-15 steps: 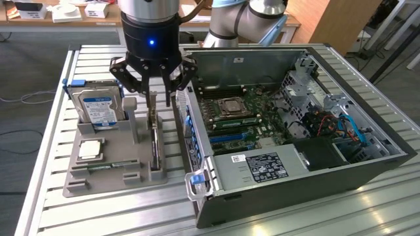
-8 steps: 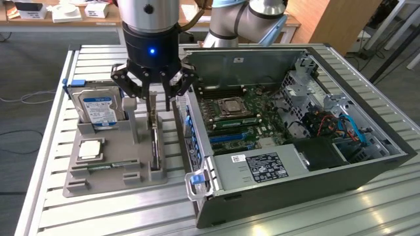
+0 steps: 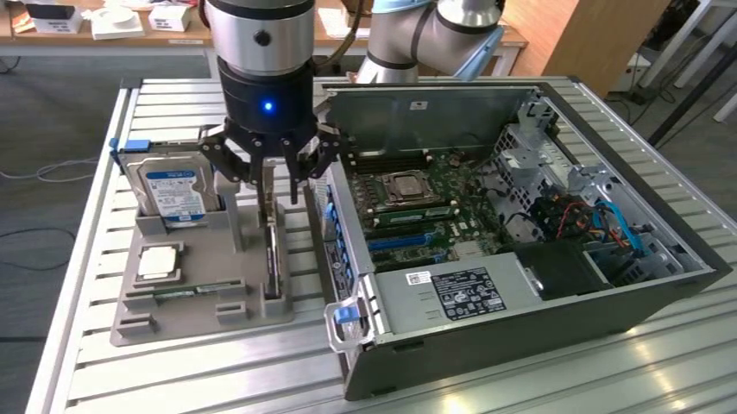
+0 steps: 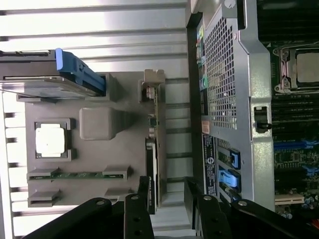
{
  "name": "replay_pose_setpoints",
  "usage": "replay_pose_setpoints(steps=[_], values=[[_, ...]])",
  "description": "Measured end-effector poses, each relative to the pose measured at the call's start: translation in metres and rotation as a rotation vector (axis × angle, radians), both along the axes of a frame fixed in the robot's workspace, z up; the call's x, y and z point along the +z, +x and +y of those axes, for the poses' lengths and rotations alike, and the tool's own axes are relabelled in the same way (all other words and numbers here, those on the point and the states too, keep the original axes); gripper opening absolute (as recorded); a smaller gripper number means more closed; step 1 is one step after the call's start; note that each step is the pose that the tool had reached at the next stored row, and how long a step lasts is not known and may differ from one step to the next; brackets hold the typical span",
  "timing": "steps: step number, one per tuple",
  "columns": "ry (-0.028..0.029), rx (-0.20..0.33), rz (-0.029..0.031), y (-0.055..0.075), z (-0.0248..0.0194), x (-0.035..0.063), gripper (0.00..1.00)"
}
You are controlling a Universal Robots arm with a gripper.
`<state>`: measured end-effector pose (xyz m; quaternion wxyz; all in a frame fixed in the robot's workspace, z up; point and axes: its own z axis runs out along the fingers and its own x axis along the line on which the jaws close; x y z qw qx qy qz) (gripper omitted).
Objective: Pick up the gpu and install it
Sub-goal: 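Pick up the gpu and move the gpu toward the slot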
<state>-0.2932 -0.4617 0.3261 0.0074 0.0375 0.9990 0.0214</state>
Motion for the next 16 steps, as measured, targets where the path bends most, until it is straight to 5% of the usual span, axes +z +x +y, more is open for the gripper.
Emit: replay_pose_setpoints(steps=[16], values=[[0.0001,0.0,0.0079,0.0,-0.0013,-0.0291,0.42]])
